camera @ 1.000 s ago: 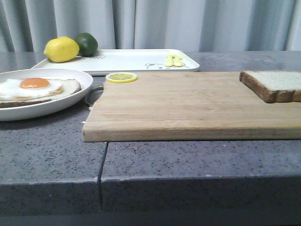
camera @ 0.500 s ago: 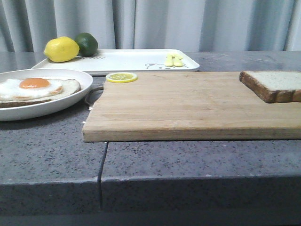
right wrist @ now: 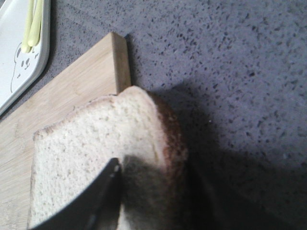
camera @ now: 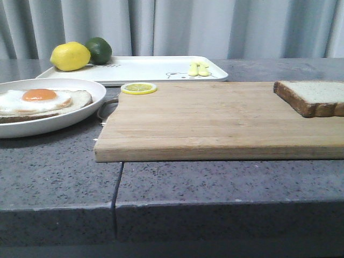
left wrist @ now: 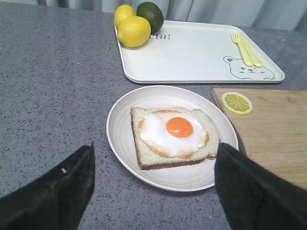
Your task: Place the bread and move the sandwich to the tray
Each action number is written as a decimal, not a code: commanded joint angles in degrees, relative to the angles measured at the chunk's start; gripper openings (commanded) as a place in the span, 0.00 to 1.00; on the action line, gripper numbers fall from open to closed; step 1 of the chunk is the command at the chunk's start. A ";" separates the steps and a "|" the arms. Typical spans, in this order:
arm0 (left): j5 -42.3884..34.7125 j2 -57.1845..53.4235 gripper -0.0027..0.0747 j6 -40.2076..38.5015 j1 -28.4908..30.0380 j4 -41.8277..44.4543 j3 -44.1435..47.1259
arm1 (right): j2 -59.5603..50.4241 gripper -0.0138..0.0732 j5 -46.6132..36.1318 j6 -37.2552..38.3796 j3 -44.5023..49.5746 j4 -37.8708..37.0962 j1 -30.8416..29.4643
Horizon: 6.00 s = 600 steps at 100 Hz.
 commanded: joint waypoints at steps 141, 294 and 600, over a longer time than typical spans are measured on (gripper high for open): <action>-4.10 0.85 0.67 0.10 0.02 -1.40 -1.94 | -7.99 0.04 -22.30 9.51 -20.25 26.84 52.84; -4.10 0.85 0.67 0.10 0.02 -1.40 -1.94 | 18.77 0.41 -29.69 20.39 -37.04 26.79 66.72; -4.10 0.85 0.67 0.10 0.02 -1.40 -1.94 | -64.07 0.54 -37.23 36.17 14.95 -70.60 41.33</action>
